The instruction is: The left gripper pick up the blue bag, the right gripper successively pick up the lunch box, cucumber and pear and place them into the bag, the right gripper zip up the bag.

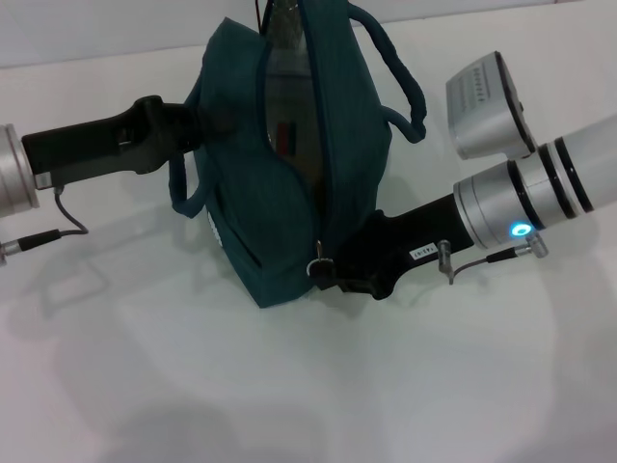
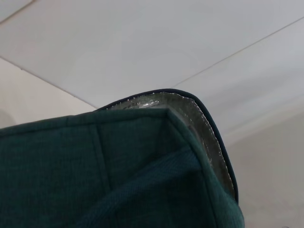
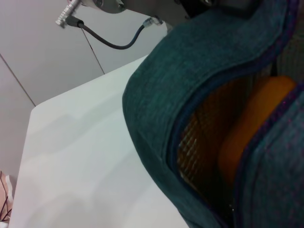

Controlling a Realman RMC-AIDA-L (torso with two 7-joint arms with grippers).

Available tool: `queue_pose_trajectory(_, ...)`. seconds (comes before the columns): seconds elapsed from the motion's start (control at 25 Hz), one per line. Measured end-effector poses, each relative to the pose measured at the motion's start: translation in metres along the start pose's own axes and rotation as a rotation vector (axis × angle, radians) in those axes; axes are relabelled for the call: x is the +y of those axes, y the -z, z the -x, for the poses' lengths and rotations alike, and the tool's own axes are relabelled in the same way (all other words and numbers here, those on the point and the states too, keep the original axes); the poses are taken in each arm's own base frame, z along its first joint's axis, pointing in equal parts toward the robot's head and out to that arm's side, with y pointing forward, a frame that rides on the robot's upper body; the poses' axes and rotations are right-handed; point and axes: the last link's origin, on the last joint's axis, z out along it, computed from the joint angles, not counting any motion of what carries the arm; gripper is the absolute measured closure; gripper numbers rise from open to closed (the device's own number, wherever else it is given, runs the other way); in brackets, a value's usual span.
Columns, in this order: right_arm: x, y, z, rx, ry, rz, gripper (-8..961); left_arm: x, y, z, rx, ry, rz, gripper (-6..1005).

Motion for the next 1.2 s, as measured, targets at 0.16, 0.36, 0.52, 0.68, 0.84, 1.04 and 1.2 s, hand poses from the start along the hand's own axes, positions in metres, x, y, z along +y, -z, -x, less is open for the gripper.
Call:
queue_pose_trajectory(0.16,0.000,0.004,0.001,-0.003,-0.021,0.009,882,0.000,0.000,0.000,0.001,-0.001,-0.001,951)
queue_pose_trajectory(0.36,0.001,0.007,0.003,-0.009,-0.015,0.010,921,-0.002,0.003,0.000,0.008,0.002,-0.008,951)
queue_pose_trajectory(0.52,0.005,0.018,0.005,-0.041,0.001,0.013,927,-0.003,0.006,-0.001,0.012,-0.003,-0.015,951)
queue_pose_trajectory(0.68,0.006,0.033,0.004,-0.083,0.011,-0.018,934,-0.003,0.006,-0.001,0.010,-0.006,-0.014,951)
queue_pose_trajectory(0.84,0.006,0.039,0.001,-0.093,0.011,-0.030,944,-0.002,0.006,-0.001,0.008,-0.007,-0.012,951)
queue_pose_trajectory(1.04,0.007,0.038,-0.001,-0.090,0.003,-0.023,946,-0.002,0.006,-0.001,0.007,-0.007,-0.011,950)
queue_pose_trajectory(1.2,0.010,0.042,0.001,-0.106,0.001,-0.001,944,-0.003,0.007,0.000,0.003,-0.007,-0.015,949)
